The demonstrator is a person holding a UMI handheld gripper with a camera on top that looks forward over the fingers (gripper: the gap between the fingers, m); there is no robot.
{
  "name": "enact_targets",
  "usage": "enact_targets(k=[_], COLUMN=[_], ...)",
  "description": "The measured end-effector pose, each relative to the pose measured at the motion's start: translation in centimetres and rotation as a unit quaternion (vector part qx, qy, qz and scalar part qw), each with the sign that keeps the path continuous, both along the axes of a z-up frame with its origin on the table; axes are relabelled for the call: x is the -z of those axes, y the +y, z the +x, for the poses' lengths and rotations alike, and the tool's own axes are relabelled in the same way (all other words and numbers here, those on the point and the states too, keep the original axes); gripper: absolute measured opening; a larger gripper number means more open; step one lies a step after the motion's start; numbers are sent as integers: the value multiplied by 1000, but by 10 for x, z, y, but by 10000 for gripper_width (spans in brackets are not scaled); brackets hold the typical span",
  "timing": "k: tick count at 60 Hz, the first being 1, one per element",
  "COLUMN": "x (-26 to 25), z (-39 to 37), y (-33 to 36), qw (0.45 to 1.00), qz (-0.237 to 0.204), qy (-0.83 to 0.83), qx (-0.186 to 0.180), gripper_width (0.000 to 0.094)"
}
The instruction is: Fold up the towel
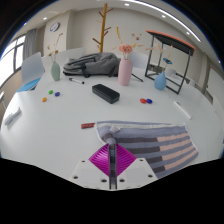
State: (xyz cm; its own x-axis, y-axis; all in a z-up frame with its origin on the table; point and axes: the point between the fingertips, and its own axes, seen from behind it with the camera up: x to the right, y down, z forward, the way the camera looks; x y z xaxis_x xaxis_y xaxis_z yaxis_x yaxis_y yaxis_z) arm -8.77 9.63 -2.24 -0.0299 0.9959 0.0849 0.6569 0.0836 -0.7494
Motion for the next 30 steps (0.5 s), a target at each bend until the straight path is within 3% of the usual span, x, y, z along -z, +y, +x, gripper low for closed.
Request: enact_targets(k=[8,17,30], x=[1,-5,-79], z=[-1,4,0], y=[2,1,31], qw=[1000,998,997], qz=[9,-37,-79], qy=[-13,-34,-9], qx=[11,22,20], gripper_width=[27,9,9])
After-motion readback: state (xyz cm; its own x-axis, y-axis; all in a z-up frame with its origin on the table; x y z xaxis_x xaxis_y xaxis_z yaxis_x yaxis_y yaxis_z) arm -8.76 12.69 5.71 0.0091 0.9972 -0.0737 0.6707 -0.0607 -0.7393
